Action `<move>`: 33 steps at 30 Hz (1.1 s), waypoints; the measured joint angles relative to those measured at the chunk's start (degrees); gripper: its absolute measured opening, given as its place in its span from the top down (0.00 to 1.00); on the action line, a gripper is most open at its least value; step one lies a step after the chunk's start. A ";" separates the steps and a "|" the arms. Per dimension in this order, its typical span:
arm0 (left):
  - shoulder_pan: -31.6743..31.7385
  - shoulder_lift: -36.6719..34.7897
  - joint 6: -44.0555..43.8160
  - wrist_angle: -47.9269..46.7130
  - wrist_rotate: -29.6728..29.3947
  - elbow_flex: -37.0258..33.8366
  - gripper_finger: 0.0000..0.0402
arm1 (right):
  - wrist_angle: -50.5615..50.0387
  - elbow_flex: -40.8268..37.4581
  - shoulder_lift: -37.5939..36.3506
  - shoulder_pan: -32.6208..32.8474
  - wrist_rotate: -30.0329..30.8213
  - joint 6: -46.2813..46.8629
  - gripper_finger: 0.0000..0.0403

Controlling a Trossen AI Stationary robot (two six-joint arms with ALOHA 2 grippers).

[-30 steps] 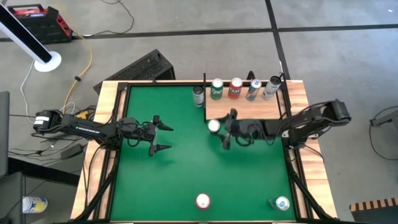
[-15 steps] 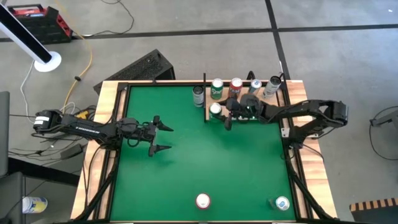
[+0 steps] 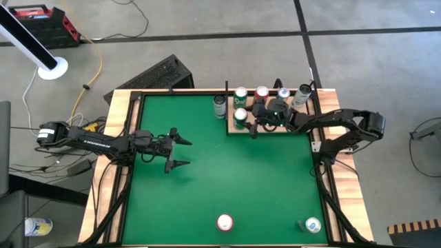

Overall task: Place canned beverage on shelf
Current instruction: Put the green soda can on the shelf aligned with the other green soda can, then put the orange soda can on the shelf aligned with the other orange soda can

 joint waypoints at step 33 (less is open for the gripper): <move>0.00 0.00 0.61 -0.44 0.50 0.00 0.06 | -20.66 12.74 -8.89 10.25 1.57 5.18 0.02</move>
